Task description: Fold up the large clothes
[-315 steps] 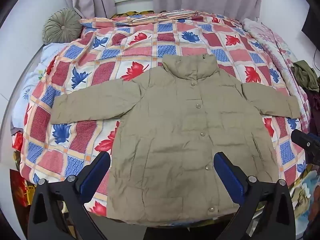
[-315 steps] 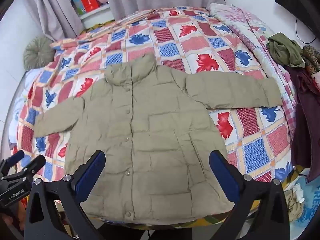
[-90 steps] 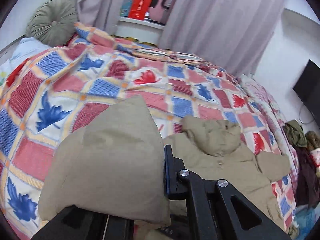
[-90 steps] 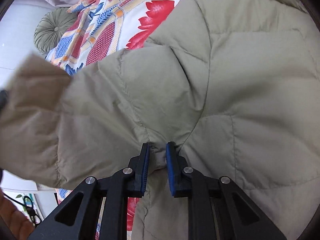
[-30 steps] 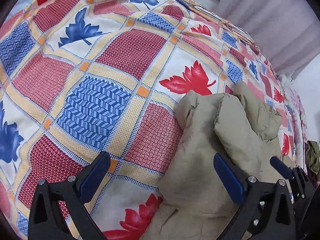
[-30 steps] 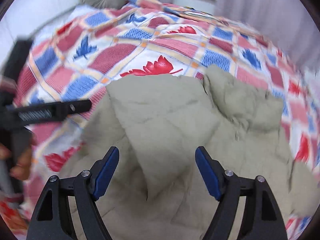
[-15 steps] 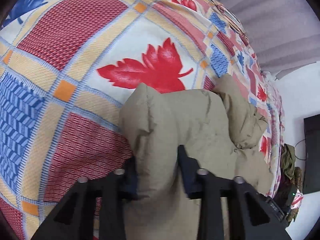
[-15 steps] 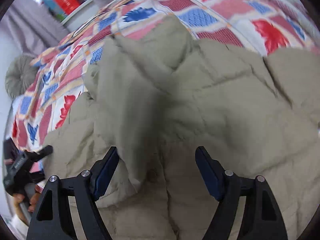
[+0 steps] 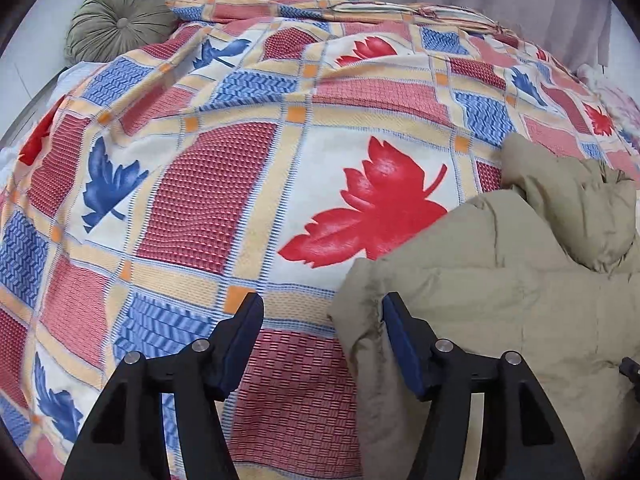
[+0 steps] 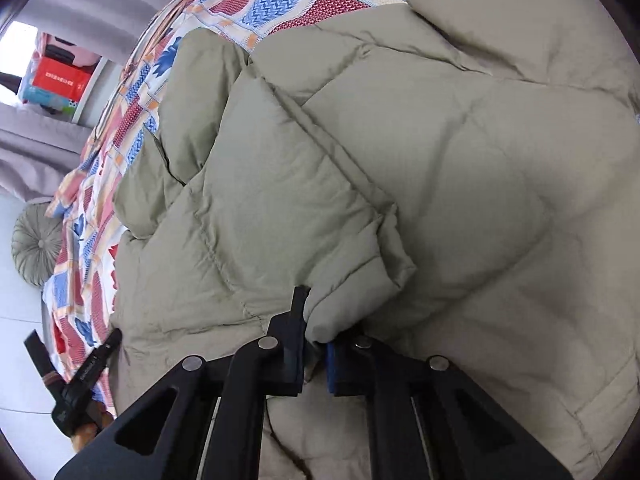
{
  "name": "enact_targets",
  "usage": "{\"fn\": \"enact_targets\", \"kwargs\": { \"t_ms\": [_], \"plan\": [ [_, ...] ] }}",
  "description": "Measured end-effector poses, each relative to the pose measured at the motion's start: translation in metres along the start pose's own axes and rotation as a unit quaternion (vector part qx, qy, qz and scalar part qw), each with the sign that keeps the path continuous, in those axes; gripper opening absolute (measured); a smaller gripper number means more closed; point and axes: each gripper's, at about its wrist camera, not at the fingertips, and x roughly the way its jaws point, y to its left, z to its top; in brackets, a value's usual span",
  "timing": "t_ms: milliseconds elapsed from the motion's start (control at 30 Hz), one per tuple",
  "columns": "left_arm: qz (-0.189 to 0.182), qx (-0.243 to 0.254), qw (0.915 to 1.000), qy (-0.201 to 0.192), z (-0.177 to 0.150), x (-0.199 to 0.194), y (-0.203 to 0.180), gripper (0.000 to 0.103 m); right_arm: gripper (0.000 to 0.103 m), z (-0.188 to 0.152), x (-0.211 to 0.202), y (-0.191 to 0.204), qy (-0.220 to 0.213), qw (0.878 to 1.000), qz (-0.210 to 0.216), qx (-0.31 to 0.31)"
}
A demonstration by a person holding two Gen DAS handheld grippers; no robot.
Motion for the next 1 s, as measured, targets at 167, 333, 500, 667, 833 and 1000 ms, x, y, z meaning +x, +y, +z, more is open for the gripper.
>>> {"fn": "enact_targets", "kwargs": {
  "t_ms": [167,333,500,667,833,1000],
  "plan": [
    [-0.006,0.016,0.9998,-0.007,-0.011,-0.041,0.020,0.063,0.012,0.005,-0.004,0.001,0.017,1.000,0.007,-0.008],
    [-0.046,0.032,0.9984,-0.004,-0.043,-0.076,0.009,0.063,0.020,-0.004,-0.047,0.006,0.006,0.996,-0.043,-0.075],
    [-0.055,0.058,0.9968,0.007,-0.062,-0.064,-0.029,0.064,0.020,-0.007,-0.089,0.008,-0.065,0.989,-0.076,-0.108],
    [-0.030,0.028,0.9979,0.049,-0.075,-0.020,-0.031,0.064,0.020,0.002,-0.060,0.033,-0.046,0.979,-0.081,-0.181],
    [-0.028,-0.014,0.9966,0.076,-0.074,-0.007,-0.016,0.089,0.016,0.008,-0.017,0.003,0.002,0.988,-0.074,-0.134],
    [-0.004,-0.006,0.9977,0.067,-0.070,-0.034,-0.021,0.088,0.021,0.009,-0.041,-0.010,0.006,0.991,-0.072,-0.116]
  ]
}}
